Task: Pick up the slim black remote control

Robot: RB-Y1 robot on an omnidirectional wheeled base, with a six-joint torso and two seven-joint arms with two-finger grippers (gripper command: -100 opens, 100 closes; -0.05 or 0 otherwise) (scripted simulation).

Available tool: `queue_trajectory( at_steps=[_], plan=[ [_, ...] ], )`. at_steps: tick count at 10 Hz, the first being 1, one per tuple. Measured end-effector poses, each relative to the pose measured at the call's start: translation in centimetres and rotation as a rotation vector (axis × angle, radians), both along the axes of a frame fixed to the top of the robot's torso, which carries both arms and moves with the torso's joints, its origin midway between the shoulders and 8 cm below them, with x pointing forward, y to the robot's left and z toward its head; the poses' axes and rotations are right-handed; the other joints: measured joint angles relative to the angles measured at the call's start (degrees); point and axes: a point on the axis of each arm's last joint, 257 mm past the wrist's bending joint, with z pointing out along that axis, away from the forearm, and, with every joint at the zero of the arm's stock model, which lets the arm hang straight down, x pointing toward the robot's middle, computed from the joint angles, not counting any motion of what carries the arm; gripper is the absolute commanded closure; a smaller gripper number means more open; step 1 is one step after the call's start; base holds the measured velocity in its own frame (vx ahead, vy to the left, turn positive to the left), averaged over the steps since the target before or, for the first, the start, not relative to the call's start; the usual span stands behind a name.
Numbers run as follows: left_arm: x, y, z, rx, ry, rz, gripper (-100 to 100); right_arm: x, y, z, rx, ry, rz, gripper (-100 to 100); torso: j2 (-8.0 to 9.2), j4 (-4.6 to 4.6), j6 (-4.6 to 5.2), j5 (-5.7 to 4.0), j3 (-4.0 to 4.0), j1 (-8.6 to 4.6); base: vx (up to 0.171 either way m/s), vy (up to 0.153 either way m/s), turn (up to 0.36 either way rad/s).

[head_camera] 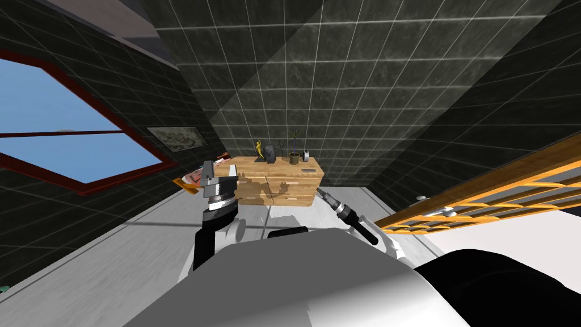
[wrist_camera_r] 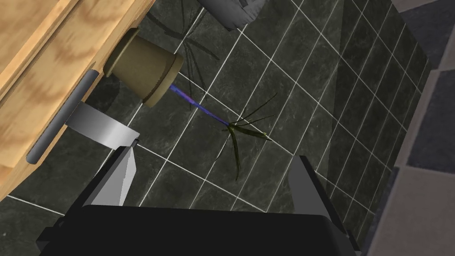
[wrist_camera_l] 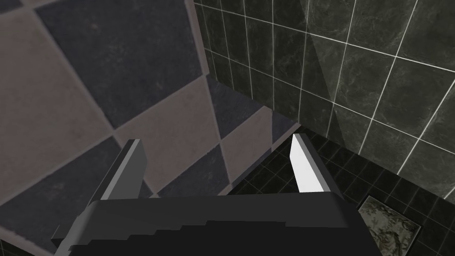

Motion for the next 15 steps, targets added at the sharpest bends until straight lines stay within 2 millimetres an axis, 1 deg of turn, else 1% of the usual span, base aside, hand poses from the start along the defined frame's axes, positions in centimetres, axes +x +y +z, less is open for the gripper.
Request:
queue_trajectory(
  at_steps=[1, 2, 3, 4, 5, 6, 7, 9, 10, 11, 12, 13, 14, 15],
  plan=[
    [0.0, 0.0, 0.0, 0.0, 0.0, 0.0, 0, -0.6, -0.7, -1.5, -0.048, 0.028, 0.014, -100, 0.02, 0.0, 0.0, 0.0, 0.0, 0.04, -0.036, 0.064, 0.041],
    [0.0, 0.0, 0.0, 0.0, 0.0, 0.0, 0, -0.9, -1.3, -2.4, -0.086, 0.046, 0.026, -100, -0.04, -0.01, 0.0, 0.0, -0.02, 0.01, -0.028, 0.072, 0.105],
    [0.0, 0.0, 0.0, 0.0, 0.0, 0.0, 0, -1.2, -1.7, -4.0, -0.136, 0.075, 0.041, -100, -0.08, -0.02, -0.02, 0.0, -0.05, 0.04, -0.018, 0.061, 0.051],
    [0.0, 0.0, 0.0, 0.0, 0.0, 0.0, 0, -1.4, -2.3, -4.9, -0.177, 0.094, 0.051, -100, -0.12, -0.02, 0.0, 0.01, -0.07, 0.0, -0.018, 0.07, 0.108],
    [0.0, 0.0, 0.0, 0.0, 0.0, 0.0, 0, -1.8, -3.2, -6.5, -0.226, 0.125, 0.062, -100, -0.13, -0.03, -0.02, 0.0, -0.08, 0.03, -0.013, 0.06, 0.059],
    [0.0, 0.0, 0.0, 0.0, 0.0, 0.0, 0, -2.3, -3.9, -7.2, -0.264, 0.142, 0.075, -100, -0.13, -0.03, 0.01, 0.01, -0.08, 0.0, -0.006, 0.026, -0.011],
    [0.0, 0.0, 0.0, 0.0, 0.0, 0.0, 0, -2.4, -4.3, -7.3, -0.283, 0.147, 0.082, -100, -0.15, -0.03, 0.0, -0.02, -0.09, -0.1, -0.002, 0.045, 0.107],
    [0.0, 0.0, 0.0, 0.0, 0.0, 0.0, 0, -3.4, -5.7, -8.9, -0.365, 0.188, 0.107, -100, -0.17, -0.04, 0.0, -0.01, -0.1, -0.07, -0.006, 0.056, 0.12],
    [0.0, 0.0, 0.0, 0.0, 0.0, 0.0, 0, -3.9, -7.1, -10.0, -0.416, 0.215, 0.12, -100, -0.19, -0.04, -0.03, 0.0, -0.11, 0.0, 0.005, 0.061, 0.062],
    [0.0, 0.0, 0.0, 0.0, 0.0, 0.0, 0, -4.4, -8.0, -10.6, -0.457, 0.232, 0.135, -100, -0.2, -0.04, 0.01, 0.0, -0.12, 0.0, 0.023, 0.067, 0.131],
    [0.0, 0.0, 0.0, 0.0, 0.0, 0.0, 0, -5.4, -9.1, -11.4, -0.509, 0.259, 0.151, -100, -0.25, -0.05, -0.02, 0.01, -0.14, 0.02, 0.022, 0.048, 0.075],
    [0.0, 0.0, 0.0, 0.0, 0.0, 0.0, 0, -5.6, -10.0, -11.8, -0.553, 0.273, 0.166, -100, -0.27, -0.06, -0.01, 0.0, -0.16, -0.03, 0.03, 0.051, 0.17],
    [0.0, 0.0, 0.0, 0.0, 0.0, 0.0, 0, -6.2, -11.0, -12.9, -0.605, 0.295, 0.185, -100, -0.31, -0.07, -0.03, -0.02, -0.18, -0.04, 0.027, 0.048, 0.081],
    [0.0, 0.0, 0.0, 0.0, 0.0, 0.0, 0, -6.6, -12.3, -13.4, -0.646, 0.311, 0.197, -100, -0.3, -0.07, 0.01, -0.01, -0.18, -0.05, 0.012, 0.023, -0.019]
  ],
)
